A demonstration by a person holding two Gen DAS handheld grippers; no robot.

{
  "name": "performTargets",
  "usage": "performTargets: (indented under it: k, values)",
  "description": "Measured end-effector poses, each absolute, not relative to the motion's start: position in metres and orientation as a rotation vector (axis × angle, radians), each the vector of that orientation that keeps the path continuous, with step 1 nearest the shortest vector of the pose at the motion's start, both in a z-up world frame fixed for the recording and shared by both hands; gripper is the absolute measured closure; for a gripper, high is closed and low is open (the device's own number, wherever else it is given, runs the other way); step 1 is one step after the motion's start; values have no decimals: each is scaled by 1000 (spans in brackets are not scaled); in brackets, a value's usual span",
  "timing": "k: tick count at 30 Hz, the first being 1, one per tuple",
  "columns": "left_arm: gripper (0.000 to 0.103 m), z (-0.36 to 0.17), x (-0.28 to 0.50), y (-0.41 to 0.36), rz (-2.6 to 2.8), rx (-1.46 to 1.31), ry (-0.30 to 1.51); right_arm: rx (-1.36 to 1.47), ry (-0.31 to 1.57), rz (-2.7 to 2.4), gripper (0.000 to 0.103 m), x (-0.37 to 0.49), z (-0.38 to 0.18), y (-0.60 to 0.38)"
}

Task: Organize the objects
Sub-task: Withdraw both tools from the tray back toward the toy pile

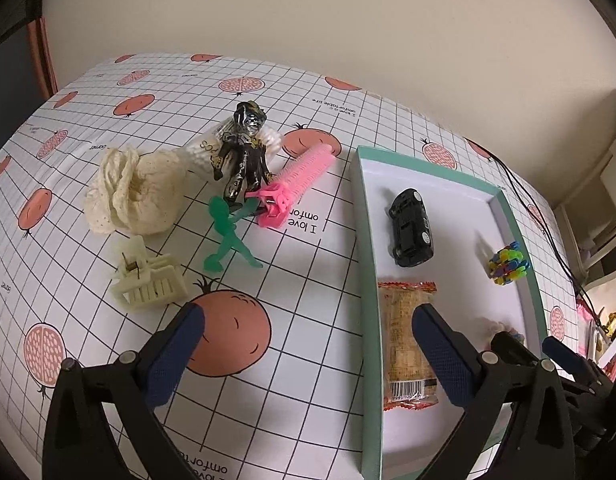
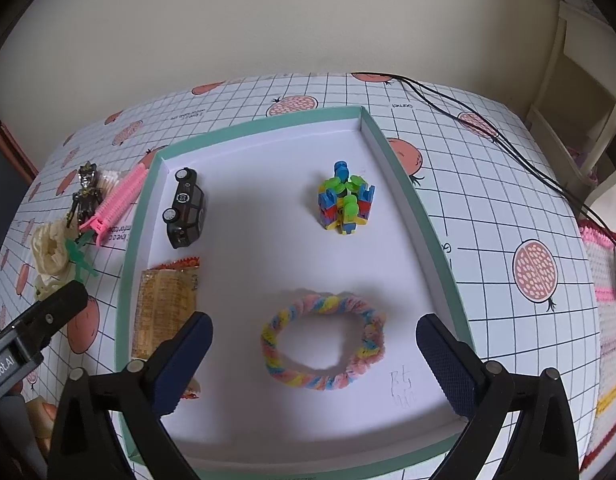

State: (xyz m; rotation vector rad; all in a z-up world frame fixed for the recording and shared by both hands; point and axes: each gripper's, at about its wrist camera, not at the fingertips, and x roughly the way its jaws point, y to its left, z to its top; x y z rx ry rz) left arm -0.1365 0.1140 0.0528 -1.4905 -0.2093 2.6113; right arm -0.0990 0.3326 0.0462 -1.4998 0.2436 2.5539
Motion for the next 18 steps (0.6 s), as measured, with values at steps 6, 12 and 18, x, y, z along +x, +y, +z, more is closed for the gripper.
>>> performTargets:
  k: [6,12,18]
  values:
    - [0,53,-138,110,2611,-1493,-213,-1503,243,2554,0,-100,46,332]
    - [0,56,-138,102,2609,-1482,-229,-1483,237,2566,0,-100,49,329]
    - [0,62,-140,85,2637,-1463,-270,-1402,249,2629,0,-100,61,321]
